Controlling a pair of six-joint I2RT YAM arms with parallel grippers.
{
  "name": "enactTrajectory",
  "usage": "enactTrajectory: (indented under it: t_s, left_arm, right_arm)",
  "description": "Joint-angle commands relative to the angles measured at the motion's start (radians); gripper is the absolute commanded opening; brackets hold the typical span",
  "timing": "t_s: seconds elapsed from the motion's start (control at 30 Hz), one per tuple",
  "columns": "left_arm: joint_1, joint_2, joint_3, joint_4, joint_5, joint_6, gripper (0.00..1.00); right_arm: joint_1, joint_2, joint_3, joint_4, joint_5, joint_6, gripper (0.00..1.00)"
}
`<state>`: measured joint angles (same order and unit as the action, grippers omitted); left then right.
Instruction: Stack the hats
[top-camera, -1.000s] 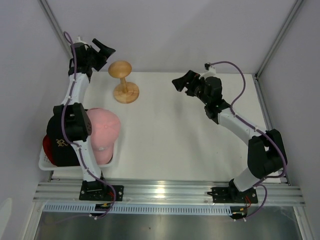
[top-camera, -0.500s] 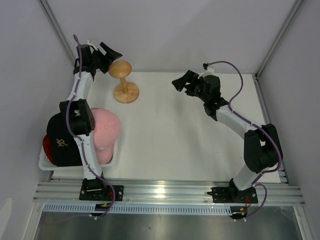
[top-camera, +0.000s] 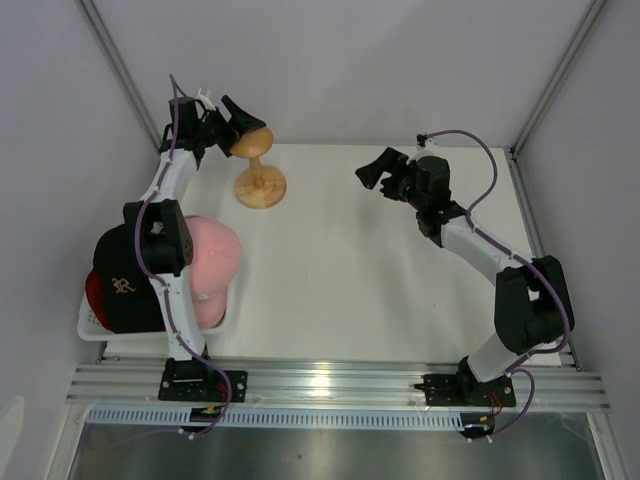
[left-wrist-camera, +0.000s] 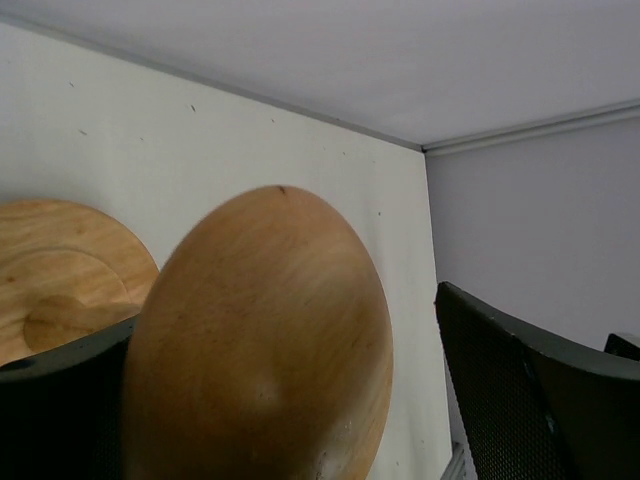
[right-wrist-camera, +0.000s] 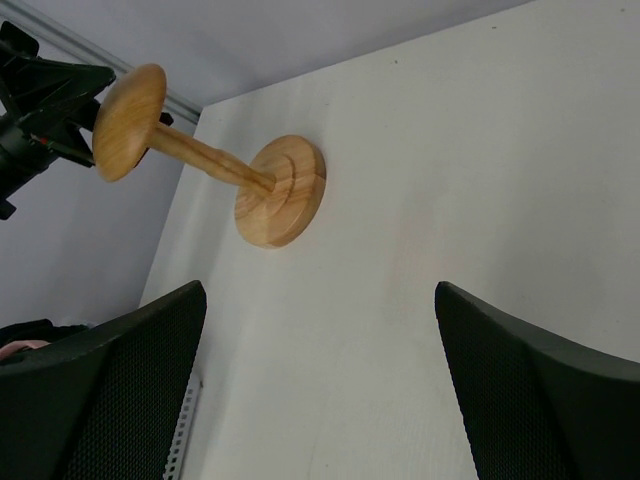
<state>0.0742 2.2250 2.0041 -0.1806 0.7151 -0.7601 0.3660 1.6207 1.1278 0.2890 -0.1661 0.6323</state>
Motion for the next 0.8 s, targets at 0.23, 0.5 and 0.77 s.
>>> enactTrajectory:
  t_s: [0.23,0.5,0.77]
  left_arm:
    - [-0.142,-0.139,-0.097,0.032,0.13,0.042,0.99]
    - [-0.178,-0.093,-0.103,0.078,0.27,0.015,0.97]
    - [-0.281,-0.207,-0.269,0.065,0.23,0.076,0.98]
  right_arm:
    - [-0.067,-0.202,-0.118,-0.025,0.057,-0.04,0.99]
    - [-0.087,-0.334,-0.178,-0.088,0.117,-0.102,0.99]
    - [-0.111,-0.438,-0.226,-0.162,0.14,-0.105,0.99]
